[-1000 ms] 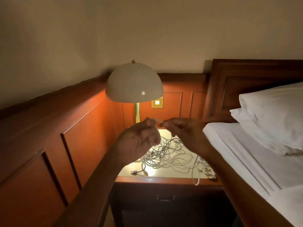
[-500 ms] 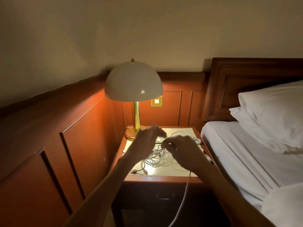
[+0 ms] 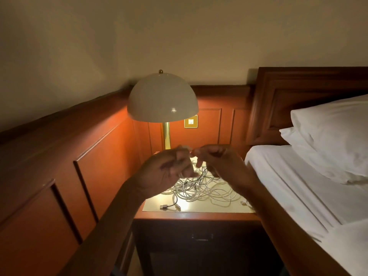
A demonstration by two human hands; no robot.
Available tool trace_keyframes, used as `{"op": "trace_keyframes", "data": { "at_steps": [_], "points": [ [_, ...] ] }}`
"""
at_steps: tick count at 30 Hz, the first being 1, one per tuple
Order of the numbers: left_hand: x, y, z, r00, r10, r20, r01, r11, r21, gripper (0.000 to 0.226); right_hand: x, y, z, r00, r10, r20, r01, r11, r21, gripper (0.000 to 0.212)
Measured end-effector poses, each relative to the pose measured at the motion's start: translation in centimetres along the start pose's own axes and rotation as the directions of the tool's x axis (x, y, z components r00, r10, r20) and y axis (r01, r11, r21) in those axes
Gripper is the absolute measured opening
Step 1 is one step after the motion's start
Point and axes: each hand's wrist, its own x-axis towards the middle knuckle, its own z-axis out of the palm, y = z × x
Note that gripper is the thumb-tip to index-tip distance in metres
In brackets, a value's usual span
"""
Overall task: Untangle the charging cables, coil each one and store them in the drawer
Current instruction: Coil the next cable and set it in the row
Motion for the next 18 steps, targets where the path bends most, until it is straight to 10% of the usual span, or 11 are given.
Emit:
{"op": "trace_keyframes", "data": {
  "at_steps": [4,8,12,15,18],
  "points": [
    [1.9,-0.9,0.3,0.882,0.215,-0.420,-0.308,0.937,-0.167,0.034,-1.8,3.2,2.1,0.992,0.100,-0.073,-0.107,0.989,-0.098,0.022],
    [3.1,-4.7,-1.1,0.818,0.313,-0.484,-0.126,0.916,0.380,0.043,-2.2,4.5,2.6,0.997,0.070,-0.039,-0.080,0.907,-0.413,0.018],
    [3.9,-6.4,-2.8,0.669,0.581,-0.463,0.120,0.531,0.839,0.035,-1.8,5.1,1.8,0.934,0.350,0.076,-0.296,0.873,-0.387,0.019],
    [3.2,-6.7,-5.3,0.805,0.491,-0.334,0.224,0.270,0.937,0.031,-1.3,4.9,0.2,0.967,0.242,0.078,-0.141,0.765,-0.629,0.019],
    [1.9,-6.8,-5.1,0.959,0.080,-0.271,0.203,0.471,0.858,0.045,0.1,4.2,-2.6,0.989,-0.040,0.145,0.137,0.631,-0.764,0.016]
  ]
}}
